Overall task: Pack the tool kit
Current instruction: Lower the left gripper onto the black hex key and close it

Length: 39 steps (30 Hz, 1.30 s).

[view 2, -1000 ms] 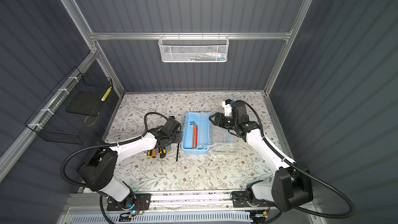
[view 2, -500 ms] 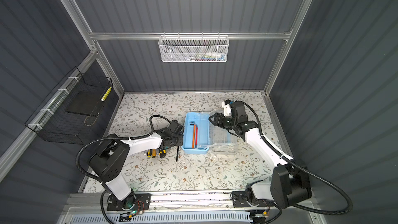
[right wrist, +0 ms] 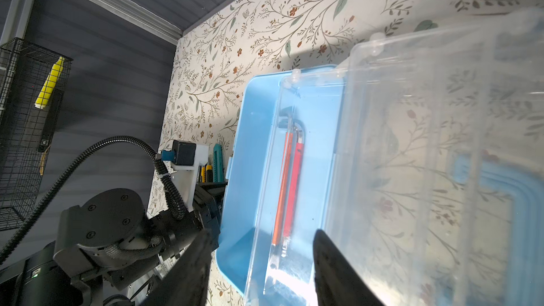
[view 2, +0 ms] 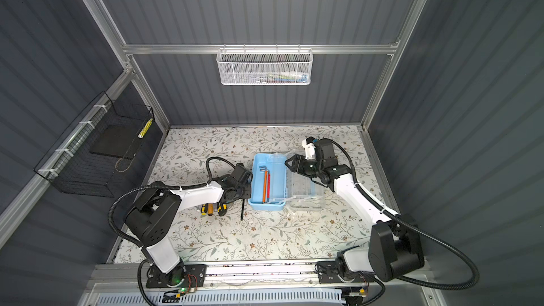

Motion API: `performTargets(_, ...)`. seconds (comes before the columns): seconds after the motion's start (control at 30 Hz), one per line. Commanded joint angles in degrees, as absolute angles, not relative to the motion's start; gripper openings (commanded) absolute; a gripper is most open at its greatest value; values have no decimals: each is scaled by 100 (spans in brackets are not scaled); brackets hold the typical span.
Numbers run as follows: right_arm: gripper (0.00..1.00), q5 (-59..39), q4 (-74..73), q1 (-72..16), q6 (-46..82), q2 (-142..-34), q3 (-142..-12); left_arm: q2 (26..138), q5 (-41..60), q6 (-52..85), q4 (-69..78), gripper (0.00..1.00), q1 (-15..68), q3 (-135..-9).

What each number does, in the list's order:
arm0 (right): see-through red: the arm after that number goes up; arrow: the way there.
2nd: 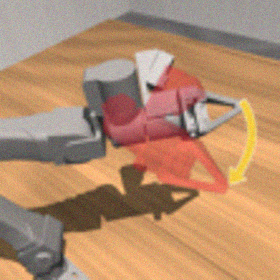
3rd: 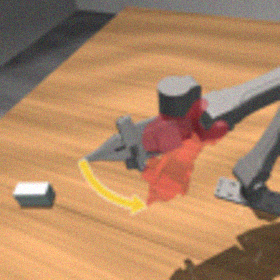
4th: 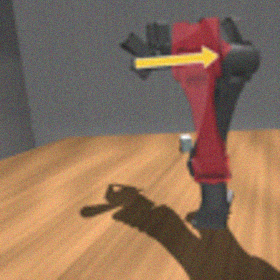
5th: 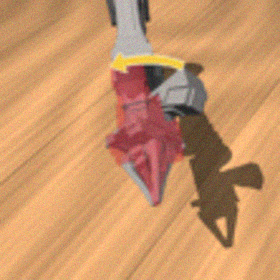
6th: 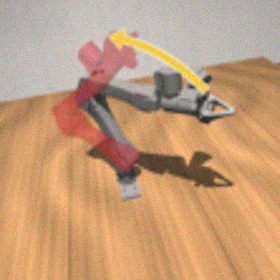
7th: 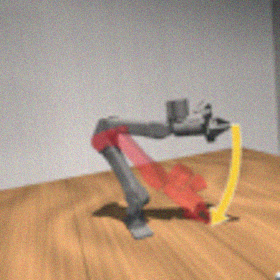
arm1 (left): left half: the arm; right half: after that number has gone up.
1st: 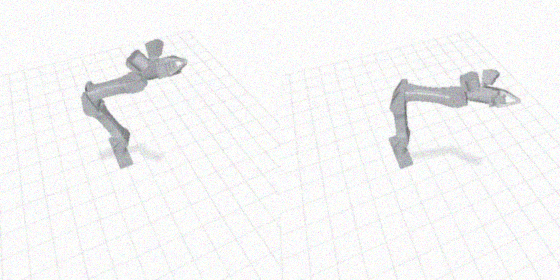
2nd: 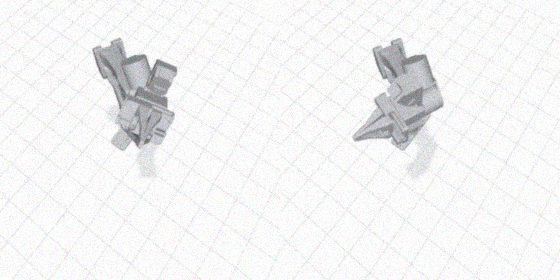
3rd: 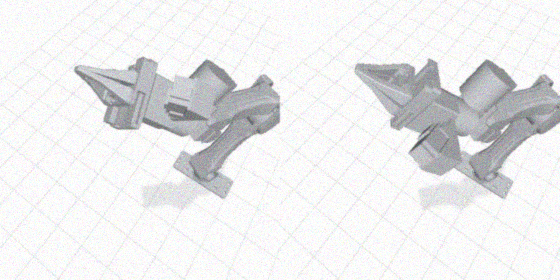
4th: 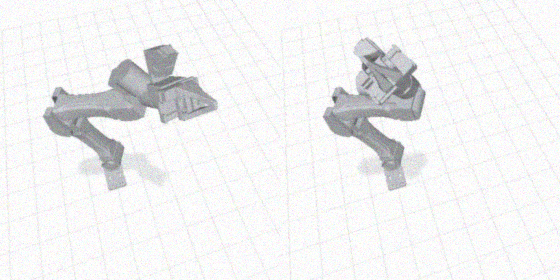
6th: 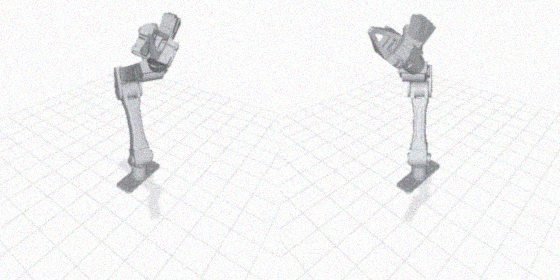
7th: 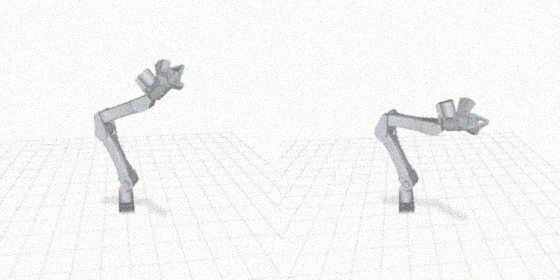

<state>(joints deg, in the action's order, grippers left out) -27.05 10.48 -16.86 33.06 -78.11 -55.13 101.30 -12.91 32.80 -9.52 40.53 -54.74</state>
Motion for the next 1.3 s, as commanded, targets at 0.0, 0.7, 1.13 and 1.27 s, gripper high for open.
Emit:
performTargets(0.0, 56, -2803, 976, -1679, 3327, -7873, -5660, 10371, -1435, 3345, -1283, 19, 4073, -5447)
performTargets(0.7, 56, -2821, 940, -1677, 3332, -7954, -5679, 10319, -1987, 3339, -1708, 0, 4008, -5474)
performTargets(1.13, 56, -2829, 892, -1672, 3339, -7961, -5658, 9851, -2074, 3249, -1694, 0, 3788, -5449)
performTargets(1.27, 56, -2830, 885, -1679, 3333, -8000, -5670, 9787, -1849, 3217, -1663, 0, 3788, -5525)
